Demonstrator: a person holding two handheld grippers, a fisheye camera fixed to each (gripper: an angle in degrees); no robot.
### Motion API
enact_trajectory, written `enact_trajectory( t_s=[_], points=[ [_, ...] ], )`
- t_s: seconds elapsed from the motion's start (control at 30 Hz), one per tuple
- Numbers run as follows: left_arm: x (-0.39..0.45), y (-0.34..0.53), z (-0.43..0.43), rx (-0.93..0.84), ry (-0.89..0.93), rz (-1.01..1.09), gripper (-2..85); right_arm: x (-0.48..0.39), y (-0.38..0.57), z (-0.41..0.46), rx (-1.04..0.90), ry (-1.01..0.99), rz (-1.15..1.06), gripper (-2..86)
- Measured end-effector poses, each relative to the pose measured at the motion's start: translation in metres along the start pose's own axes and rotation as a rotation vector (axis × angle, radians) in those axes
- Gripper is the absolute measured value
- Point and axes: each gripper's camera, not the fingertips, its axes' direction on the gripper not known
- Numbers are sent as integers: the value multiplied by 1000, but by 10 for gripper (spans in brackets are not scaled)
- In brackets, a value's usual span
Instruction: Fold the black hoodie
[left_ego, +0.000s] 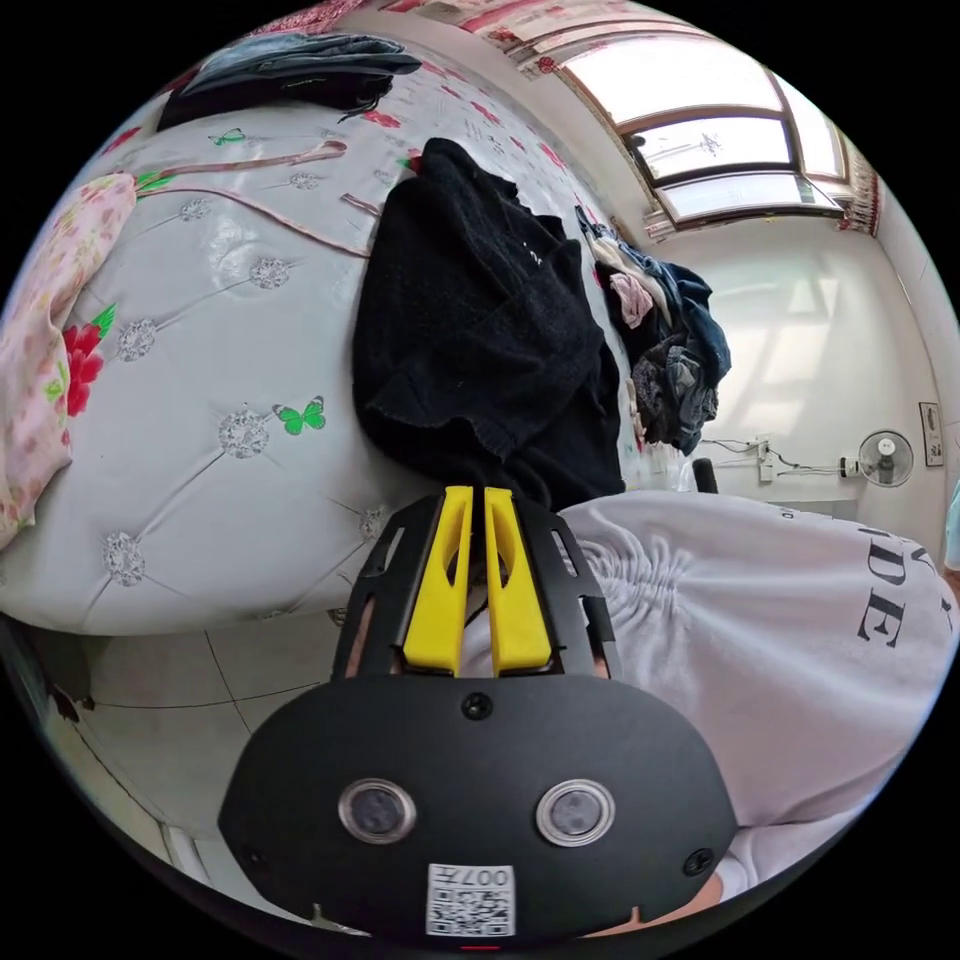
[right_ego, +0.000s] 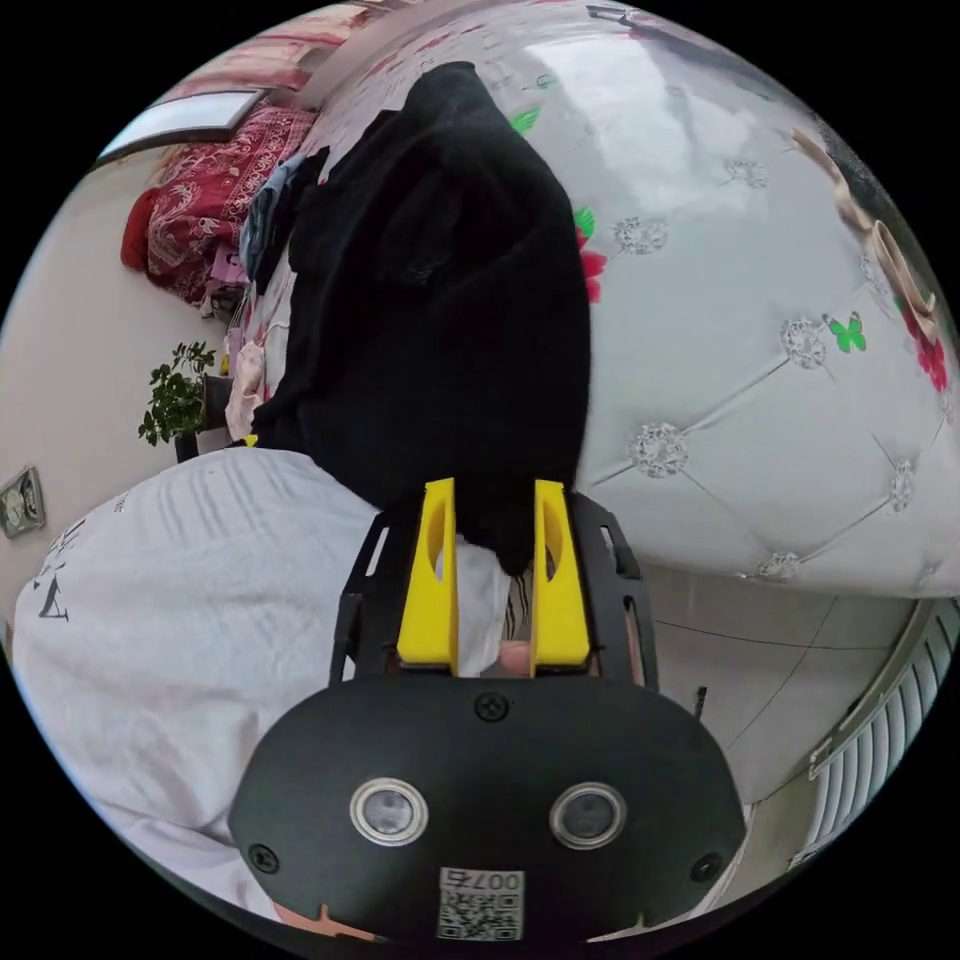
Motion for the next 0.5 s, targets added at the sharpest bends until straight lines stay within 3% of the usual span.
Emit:
enact_trajectory(
  t_s=[0.2, 0.33, 0.5],
  points=[
    [-9, 12, -1, -10, 16, -23, -5, -1, 9, 17, -38, 20, 22, 103],
    [-11, 17, -5, -8, 23, -20, -5, -11, 1, 22, -113, 194, -33, 43],
    [-18, 27, -18, 23, 68, -33, -5, -11, -5, 9, -101, 79, -81, 5]
  ],
)
